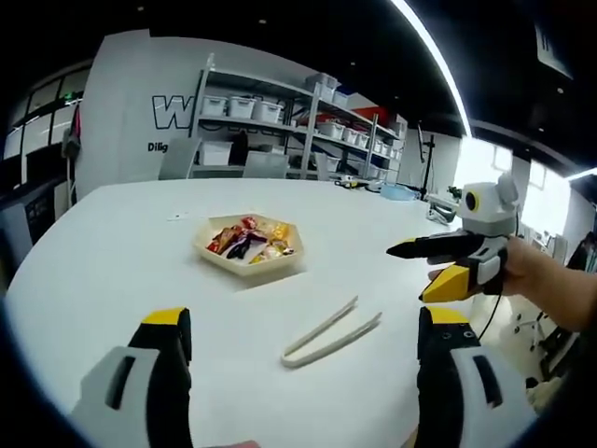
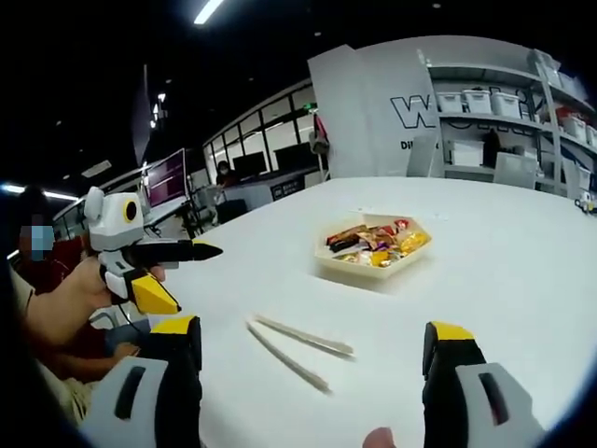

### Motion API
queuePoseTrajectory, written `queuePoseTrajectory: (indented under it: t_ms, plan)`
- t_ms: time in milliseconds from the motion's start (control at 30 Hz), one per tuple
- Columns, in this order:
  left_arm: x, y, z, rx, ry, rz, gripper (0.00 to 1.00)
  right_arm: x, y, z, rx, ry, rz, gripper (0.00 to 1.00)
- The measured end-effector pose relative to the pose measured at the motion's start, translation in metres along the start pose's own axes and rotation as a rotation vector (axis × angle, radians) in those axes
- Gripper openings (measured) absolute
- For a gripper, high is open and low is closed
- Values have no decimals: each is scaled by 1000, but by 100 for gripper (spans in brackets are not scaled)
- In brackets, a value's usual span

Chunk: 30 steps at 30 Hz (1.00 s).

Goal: Place the target food into the container with the food tongs after gripping and lifting it, then release it inside without dropping or visibly crushing the food.

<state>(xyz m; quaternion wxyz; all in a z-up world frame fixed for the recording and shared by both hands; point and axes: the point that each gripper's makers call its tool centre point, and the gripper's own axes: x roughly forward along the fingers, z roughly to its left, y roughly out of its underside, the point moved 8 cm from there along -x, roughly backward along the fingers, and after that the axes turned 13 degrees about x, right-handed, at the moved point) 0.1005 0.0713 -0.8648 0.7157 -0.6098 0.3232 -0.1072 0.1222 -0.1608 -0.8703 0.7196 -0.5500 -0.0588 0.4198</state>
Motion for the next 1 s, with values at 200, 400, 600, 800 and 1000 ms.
queuePoseTrajectory:
  t_ms: [200,400,600,800,1000]
  plan:
    - [-1,3,0,0,-2,-1,99,1,3,0,-2,2,9,99]
    - [-2,4,1,0,-2,-10,99,1,3,-1,-5,4,8,99]
    - [-3,4,1,0,-2,-15,98,1,3,0,-11,4,9,98]
    - [-4,4,1,-1,-2,-22,98,1,3,0,-9,2,5,98]
    - [-5,5,1,1,-2,-22,98,1,3,1,-11,0,1,98]
